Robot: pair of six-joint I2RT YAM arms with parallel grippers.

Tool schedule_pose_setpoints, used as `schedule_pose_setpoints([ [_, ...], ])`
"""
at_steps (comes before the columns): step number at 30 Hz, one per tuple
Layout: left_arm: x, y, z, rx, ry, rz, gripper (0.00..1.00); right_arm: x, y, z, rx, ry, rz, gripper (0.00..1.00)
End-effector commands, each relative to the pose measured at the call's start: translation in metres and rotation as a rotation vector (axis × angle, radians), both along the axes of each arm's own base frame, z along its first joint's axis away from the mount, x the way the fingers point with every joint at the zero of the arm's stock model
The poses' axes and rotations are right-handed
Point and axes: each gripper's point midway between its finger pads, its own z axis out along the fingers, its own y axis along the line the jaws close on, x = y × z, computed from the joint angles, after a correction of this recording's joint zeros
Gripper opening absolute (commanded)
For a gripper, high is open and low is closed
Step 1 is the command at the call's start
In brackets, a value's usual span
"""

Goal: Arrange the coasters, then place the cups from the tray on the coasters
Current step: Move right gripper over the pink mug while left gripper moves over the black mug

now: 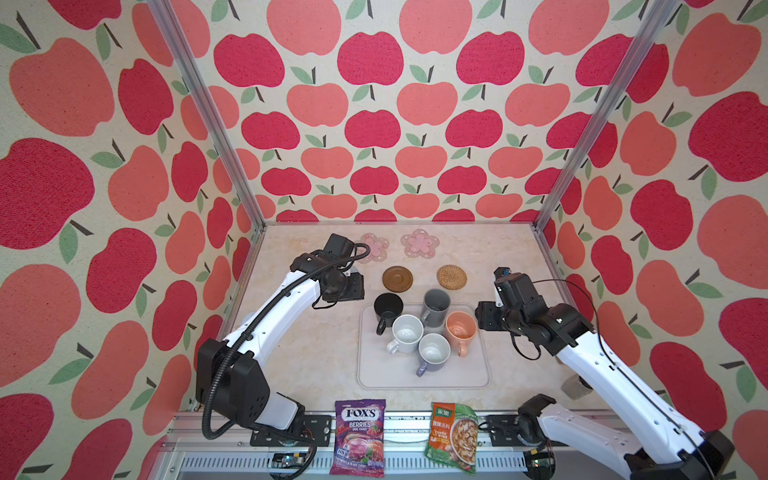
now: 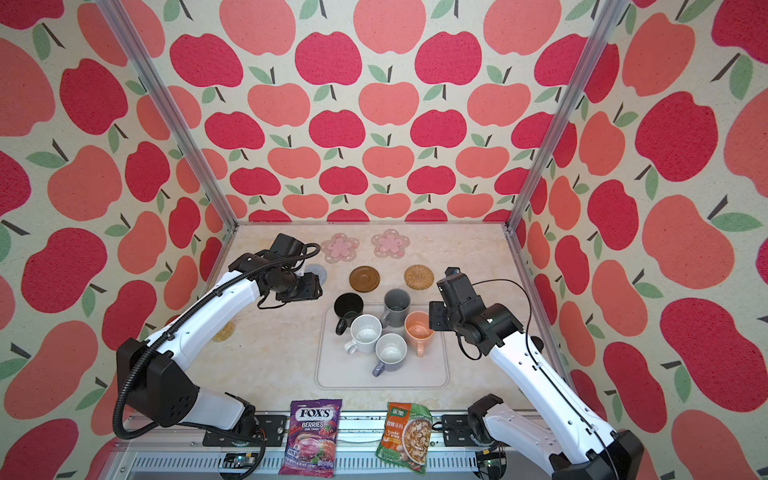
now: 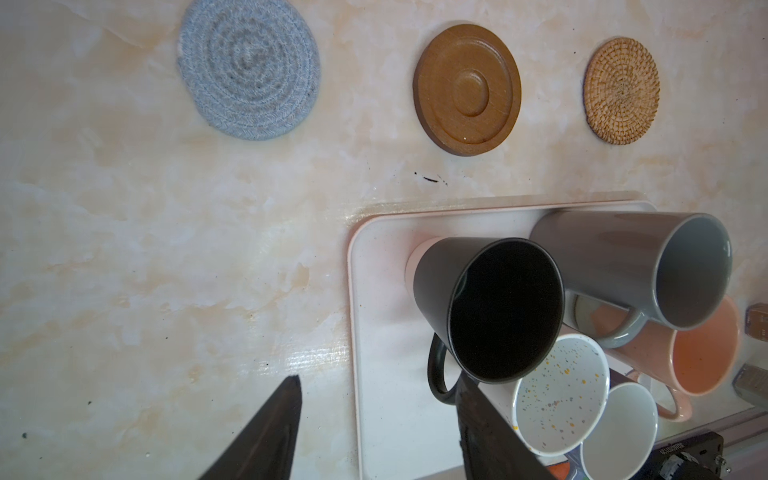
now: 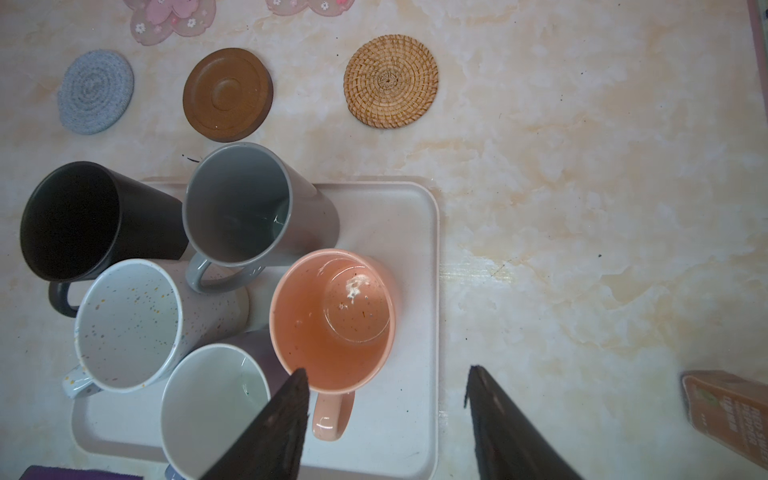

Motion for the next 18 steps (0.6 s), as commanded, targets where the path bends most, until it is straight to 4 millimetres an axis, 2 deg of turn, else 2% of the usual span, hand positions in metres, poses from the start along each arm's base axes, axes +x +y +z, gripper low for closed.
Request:
schedule_pose_setpoints([
  [1,-0.019,0.002,0.005,0.014,0.023,-0.026,0.62,-0.009,-0.005,-0.005,-0.018,0.04,-0.02,0.63],
  [5,-0.032,0.002,0.006,0.021,0.045,-0.046,0.62,-0.008,-0.003,-0.003,-0.035,0.031,0.006,0.63],
  [10,-0.057,-0.01,0.007,0.017,0.078,-0.108,0.62,0.003,0.012,0.01,-0.016,0.01,0.062,0.63],
  [14,-0.079,-0.024,0.008,0.002,0.098,-0.165,0.62,-0.006,0.017,0.01,-0.001,0.05,0.106,0.63],
  [18,-0.1,-0.031,0.003,0.042,0.118,-0.23,0.62,-0.023,0.005,0.003,-0.043,0.101,0.123,0.61],
])
